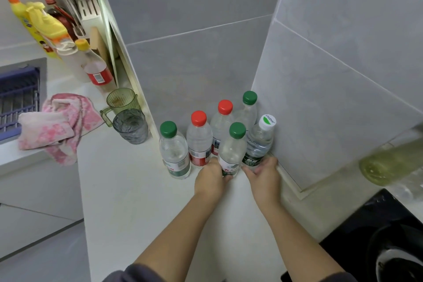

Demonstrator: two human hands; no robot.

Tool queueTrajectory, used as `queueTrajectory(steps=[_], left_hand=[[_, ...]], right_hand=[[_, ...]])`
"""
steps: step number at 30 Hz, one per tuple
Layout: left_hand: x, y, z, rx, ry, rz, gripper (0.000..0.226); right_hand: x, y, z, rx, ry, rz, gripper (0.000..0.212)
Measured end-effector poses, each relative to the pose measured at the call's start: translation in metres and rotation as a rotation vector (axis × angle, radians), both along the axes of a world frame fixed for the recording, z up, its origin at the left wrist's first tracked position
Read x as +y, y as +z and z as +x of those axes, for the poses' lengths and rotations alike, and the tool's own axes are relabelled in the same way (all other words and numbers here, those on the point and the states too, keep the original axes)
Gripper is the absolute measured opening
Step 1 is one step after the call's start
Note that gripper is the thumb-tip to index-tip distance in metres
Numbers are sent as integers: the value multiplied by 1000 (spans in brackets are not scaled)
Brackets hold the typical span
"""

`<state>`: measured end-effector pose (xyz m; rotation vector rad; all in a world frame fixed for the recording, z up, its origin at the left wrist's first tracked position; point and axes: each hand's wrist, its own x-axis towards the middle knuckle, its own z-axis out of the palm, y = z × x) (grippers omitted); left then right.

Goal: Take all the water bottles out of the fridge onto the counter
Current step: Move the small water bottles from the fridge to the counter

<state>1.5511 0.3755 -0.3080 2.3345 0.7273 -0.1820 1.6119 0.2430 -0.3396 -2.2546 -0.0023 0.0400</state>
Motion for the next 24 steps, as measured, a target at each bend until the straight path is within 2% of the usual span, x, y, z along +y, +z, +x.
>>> queueTrajectory(steps=[11,18,24], left_hand=[[-14,-7,12,-15,71,-107,49],[-15,-6,5,-40,78,-102,48],[-13,-6,8,-33,68,-108,50]], right_hand=[[3,-13,17,-17,51,-46,39],[0,-11,18,-7,83,-69,49],[-1,-9,20,-23,136,-88,38]])
